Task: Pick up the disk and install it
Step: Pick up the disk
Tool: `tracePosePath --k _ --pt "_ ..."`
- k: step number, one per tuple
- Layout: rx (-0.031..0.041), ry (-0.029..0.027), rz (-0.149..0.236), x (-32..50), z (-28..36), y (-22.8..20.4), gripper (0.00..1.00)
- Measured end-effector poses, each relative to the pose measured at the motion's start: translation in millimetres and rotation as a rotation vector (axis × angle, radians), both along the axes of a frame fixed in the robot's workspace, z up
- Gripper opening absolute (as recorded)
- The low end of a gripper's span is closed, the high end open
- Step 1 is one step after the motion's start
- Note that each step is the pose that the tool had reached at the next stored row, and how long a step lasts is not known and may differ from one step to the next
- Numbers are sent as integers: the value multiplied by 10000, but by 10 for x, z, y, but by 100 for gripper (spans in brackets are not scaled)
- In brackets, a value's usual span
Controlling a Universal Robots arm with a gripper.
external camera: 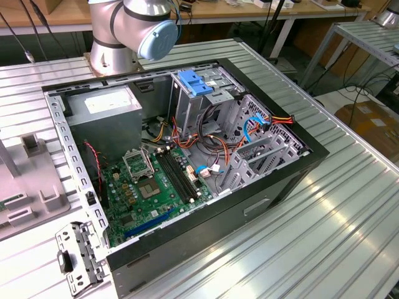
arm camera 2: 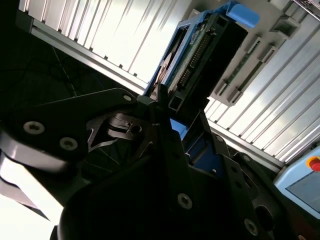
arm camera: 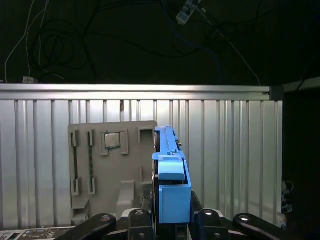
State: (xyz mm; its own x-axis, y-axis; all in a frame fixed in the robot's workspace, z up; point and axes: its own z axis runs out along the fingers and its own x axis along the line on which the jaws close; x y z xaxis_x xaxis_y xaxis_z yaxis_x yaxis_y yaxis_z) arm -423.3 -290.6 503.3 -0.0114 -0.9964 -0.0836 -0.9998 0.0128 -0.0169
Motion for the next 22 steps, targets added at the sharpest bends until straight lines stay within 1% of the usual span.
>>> tracePosePath --k 17,22 --pt "0 0 0 80 0 -10 37" --pt "0 1 0 118 1 -10 37"
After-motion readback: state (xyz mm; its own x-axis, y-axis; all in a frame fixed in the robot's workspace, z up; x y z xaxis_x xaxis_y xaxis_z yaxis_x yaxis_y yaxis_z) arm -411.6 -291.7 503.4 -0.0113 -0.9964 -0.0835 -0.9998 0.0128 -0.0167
